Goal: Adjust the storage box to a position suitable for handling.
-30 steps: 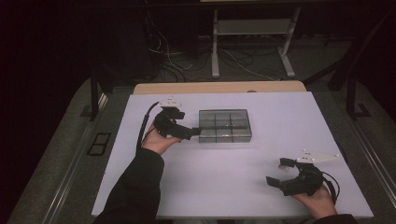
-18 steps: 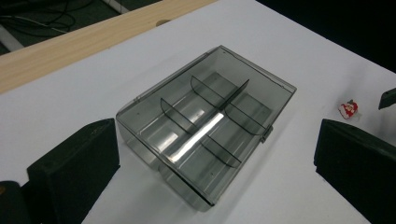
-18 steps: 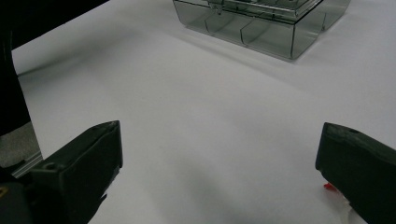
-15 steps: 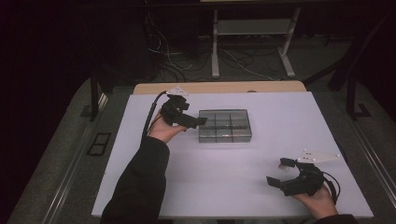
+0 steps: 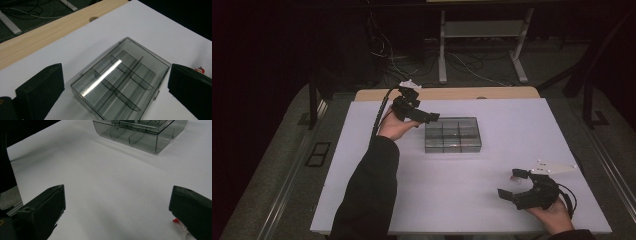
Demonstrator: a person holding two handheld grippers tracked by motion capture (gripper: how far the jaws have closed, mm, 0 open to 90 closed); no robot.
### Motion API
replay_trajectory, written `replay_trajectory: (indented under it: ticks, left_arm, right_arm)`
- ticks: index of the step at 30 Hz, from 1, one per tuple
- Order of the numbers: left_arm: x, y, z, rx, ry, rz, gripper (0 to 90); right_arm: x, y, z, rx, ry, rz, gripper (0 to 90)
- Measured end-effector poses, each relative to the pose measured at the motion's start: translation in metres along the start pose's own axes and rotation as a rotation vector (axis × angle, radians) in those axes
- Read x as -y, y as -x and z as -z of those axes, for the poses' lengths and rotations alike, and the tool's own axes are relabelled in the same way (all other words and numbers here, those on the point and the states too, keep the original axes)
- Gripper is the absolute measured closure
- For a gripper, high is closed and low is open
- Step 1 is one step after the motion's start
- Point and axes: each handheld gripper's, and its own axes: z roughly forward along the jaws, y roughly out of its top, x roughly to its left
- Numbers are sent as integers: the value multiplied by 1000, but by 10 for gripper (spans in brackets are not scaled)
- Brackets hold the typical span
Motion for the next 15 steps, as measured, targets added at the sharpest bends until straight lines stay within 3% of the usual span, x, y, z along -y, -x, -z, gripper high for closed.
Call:
replay_trajectory:
  ticks: [9, 12, 15]
  left_arm:
    - [-14, -6, -14, -25, 41, 33, 117]
    - [-16, -9, -21, -37, 25, 28, 151]
    - [-18, -10, -28, -64, 20, 42, 240]
  right_arm:
    - [0, 0, 1, 3, 5, -4, 5]
    - [0, 1, 0, 4, 4, -2, 5]
    - [0, 2, 1, 6, 4, -4, 5]
